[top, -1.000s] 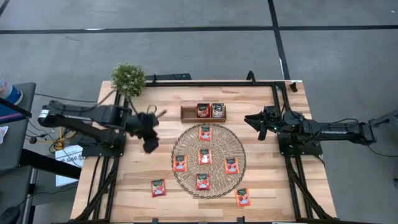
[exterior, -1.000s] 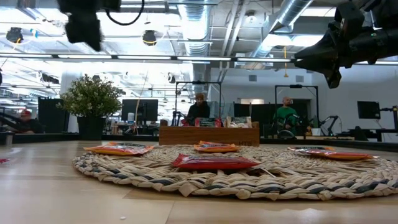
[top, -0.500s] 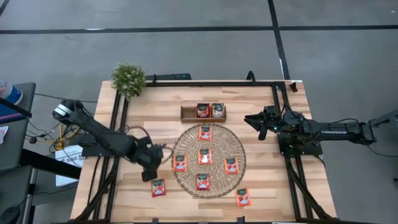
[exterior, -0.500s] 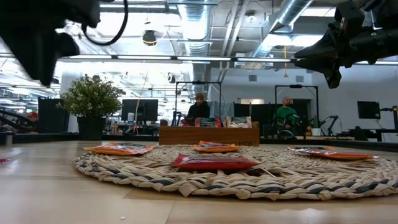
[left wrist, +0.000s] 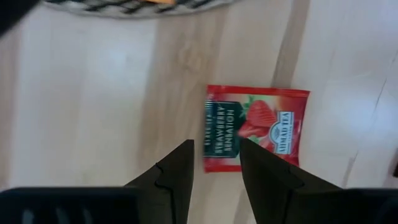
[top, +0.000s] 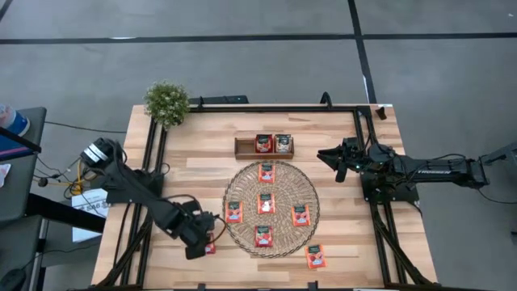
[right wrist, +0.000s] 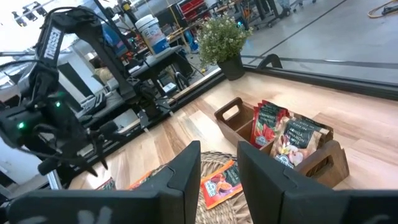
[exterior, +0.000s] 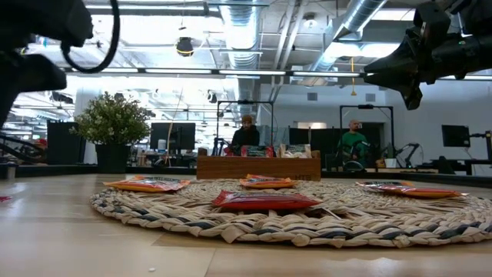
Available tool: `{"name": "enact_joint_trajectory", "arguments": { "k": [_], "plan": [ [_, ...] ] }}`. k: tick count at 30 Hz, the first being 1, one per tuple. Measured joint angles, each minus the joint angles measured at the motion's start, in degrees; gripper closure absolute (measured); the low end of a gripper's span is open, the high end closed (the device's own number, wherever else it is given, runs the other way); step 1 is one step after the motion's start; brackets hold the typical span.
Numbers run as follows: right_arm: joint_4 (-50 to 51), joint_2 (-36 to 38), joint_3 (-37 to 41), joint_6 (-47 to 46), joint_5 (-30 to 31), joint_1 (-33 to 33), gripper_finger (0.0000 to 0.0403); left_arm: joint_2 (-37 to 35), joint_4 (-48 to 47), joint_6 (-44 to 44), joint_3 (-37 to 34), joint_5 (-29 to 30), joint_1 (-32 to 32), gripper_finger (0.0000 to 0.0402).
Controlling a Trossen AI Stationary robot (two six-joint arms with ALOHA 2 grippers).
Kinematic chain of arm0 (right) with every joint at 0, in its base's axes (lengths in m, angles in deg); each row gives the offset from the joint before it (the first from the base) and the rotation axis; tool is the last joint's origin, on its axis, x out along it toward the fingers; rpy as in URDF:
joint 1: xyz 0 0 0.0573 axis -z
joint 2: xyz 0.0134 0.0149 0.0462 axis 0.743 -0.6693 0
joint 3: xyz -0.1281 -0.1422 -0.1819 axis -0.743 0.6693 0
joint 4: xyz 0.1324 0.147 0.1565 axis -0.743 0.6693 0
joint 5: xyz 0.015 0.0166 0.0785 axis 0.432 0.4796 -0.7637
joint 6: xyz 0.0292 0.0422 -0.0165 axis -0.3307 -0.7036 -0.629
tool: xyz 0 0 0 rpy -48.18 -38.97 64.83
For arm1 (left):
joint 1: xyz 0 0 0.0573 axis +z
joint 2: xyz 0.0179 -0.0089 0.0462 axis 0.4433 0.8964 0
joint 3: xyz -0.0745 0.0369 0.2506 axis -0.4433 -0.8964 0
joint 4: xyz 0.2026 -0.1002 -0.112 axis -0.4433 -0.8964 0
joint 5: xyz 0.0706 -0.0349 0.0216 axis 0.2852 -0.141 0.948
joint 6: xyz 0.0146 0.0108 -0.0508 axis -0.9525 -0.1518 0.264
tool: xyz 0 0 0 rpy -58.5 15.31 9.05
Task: Pick & Place Tea
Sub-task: Put the red tea bag into the middle section of the wooden organizer
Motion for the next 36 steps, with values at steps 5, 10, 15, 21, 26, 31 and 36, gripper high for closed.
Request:
{"name": "enact_joint_trajectory", "arguments": {
  "k": [5, 10, 15, 21, 26, 31, 36],
  "plan": [
    [0.0, 0.0, 0.0, 0.0, 0.0, 0.0, 0.0305, 3.5, 2.3, 3.1, 0.0, 0.0, -1.5, 0.0280],
    [0.0, 0.0, 0.0, 0.0, -1.6, 0.0, 0.0305, 5.6, 2.3, 3.5, 0.0, 0.6, -1.4, 0.0280],
    [0.0, 0.0, 0.0, 0.0, -3.5, 0.0, 0.0305, 6.1, 2.1, 5.4, 0.0, 4.9, -1.4, 0.0280],
    [0.2, 0.0, 0.0, 0.1, -4.4, 0.0, 0.0305, 6.4, 2.3, 6.7, 0.0, 3.0, -1.3, 0.0280],
    [0.5, 0.0, 0.0, 0.1, -4.4, 0.0, 0.0305, 6.4, 2.3, 7.6, 0.0, 1.5, -1.3, 0.0280],
    [0.5, 0.0, 0.0, 0.1, -4.5, 0.0, 0.0305, 8.1, 2.3, 7.6, 0.0, 1.4, -1.3, 0.0280],
    [0.5, 0.0, 0.0, 0.1, -4.5, 0.0, 0.0305, 11.6, 2.2, 7.8, 0.3, 0.2, -1.3, 0.0280]
  ]
}}
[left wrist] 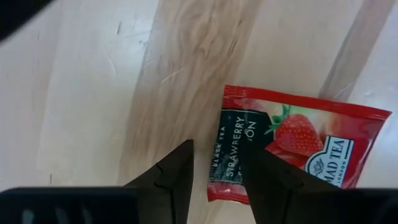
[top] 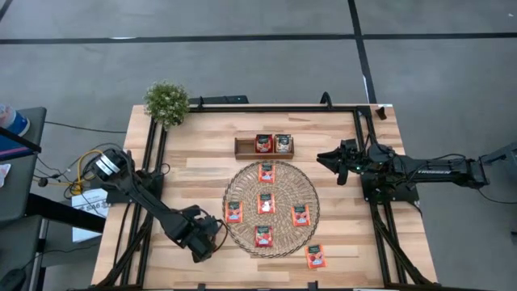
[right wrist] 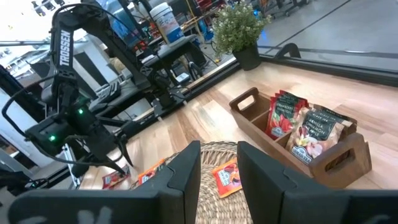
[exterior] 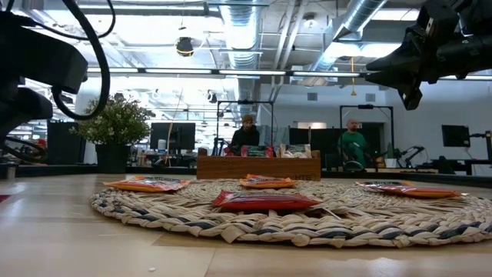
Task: Pick & Place Tea
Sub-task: Put the red tea bag into the middle section of the wooden organizer
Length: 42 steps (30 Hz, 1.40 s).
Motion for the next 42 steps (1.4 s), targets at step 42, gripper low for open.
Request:
{"name": "enact_joint_trajectory", "arguments": {
  "k": [42],
  "plan": [
    [-0.2, 0.0, 0.0, -0.1, -3.0, 0.0, 0.0305, 1.3, -30.6, -5.9, 24.1, 25.8, 4.7, 0.0401]
  ]
}}
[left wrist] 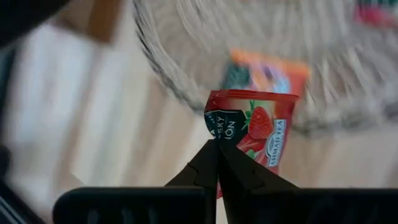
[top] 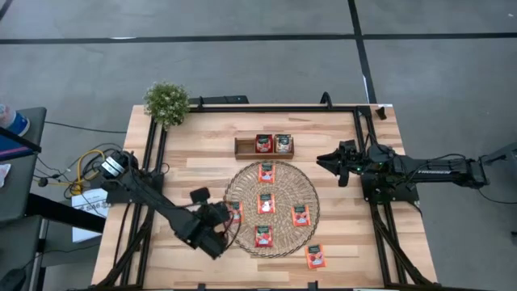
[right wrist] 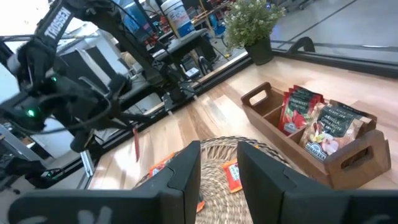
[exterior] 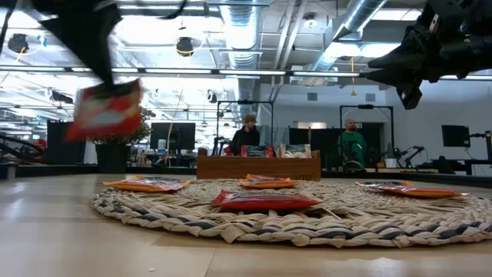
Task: Pick & Place Tea
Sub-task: Put the red tea bag into the middle section of the wooden organizer
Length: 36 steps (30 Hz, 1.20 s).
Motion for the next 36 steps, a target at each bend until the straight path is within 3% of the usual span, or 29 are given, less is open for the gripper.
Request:
{"name": "enact_joint_trajectory", "arguments": {
  "k": [6, 10, 17, 22, 28, 36],
  "plan": [
    [-0.3, 0.0, 0.0, 0.0, 0.0, 0.0, 0.0305, -0.1, 0.8, -13.7, 5.1, 8.6, 7.6, 0.0401],
    [-0.3, 0.0, 0.0, 0.0, 0.0, 0.0, 0.0305, -0.1, 6.7, -26.2, 7.1, 13.1, 13.9, 0.0401],
    [-0.3, 0.0, 0.0, 0.0, 0.0, 0.0, 0.0305, -0.1, 26.3, -52.5, 7.5, 13.9, 24.5, 0.0401],
    [-0.3, 0.0, 0.0, 0.0, 0.0, 0.0, 0.0305, -0.1, 34.3, -66.3, 7.5, 13.9, 30.6, 0.0401],
    [-0.3, 0.0, 0.0, -0.4, 0.2, 0.0, 0.0305, 0.3, 37.8, -73.2, 7.5, 9.4, 36.1, 0.0401],
    [-0.2, 0.0, 0.0, -0.4, 0.2, 0.0, 0.0305, 5.0, 43.7, -80.3, 7.6, 8.0, 39.6, 0.0401]
  ]
}}
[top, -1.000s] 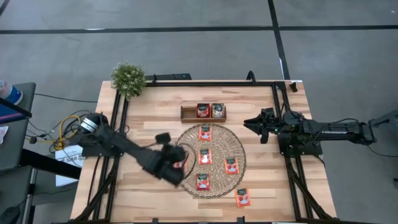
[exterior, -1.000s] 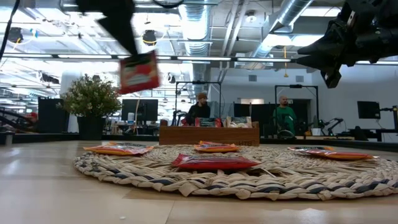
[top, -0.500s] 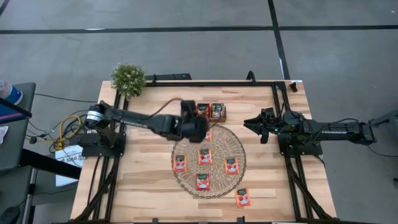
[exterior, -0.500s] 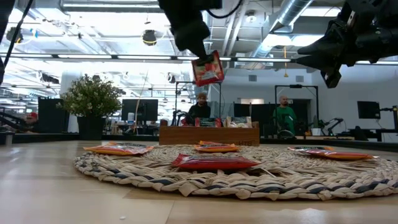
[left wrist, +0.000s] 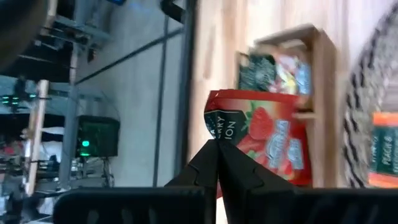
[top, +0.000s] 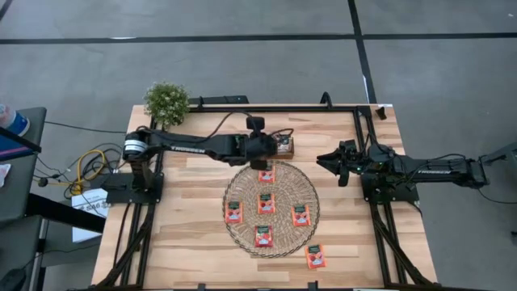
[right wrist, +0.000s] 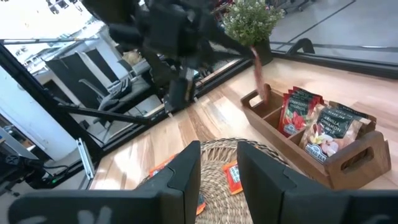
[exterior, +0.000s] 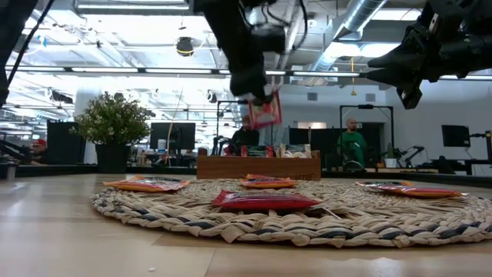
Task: Pick & Place Tea
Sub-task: Put the red tea bag into the middle section of the wooden organizer
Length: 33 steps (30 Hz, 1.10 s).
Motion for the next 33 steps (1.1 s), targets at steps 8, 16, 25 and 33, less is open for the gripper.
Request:
{"name": "enact_joint_trajectory", "arguments": {
  "k": [8, 16, 25, 33],
  "plan": [
    [-0.1, 0.0, 0.0, -0.1, 0.0, 0.0, 0.0305, 4.6, 0.9, 1.0, 0.0, 0.2, 2.0, 0.0401],
    [0.0, 0.0, 0.0, -0.1, 0.0, 0.1, 0.0305, 7.9, 1.4, 2.9, 0.0, 1.9, 4.3, 0.0401],
    [0.0, 0.0, 0.0, -0.1, 0.0, 0.1, 0.0305, 10.2, 1.3, 4.0, -0.1, 3.1, 4.7, 0.0401],
    [0.0, 0.0, 0.0, -0.1, 0.0, 0.1, 0.0305, 10.2, 1.6, 6.0, -0.1, 4.0, 4.0, 0.0401]
  ]
}}
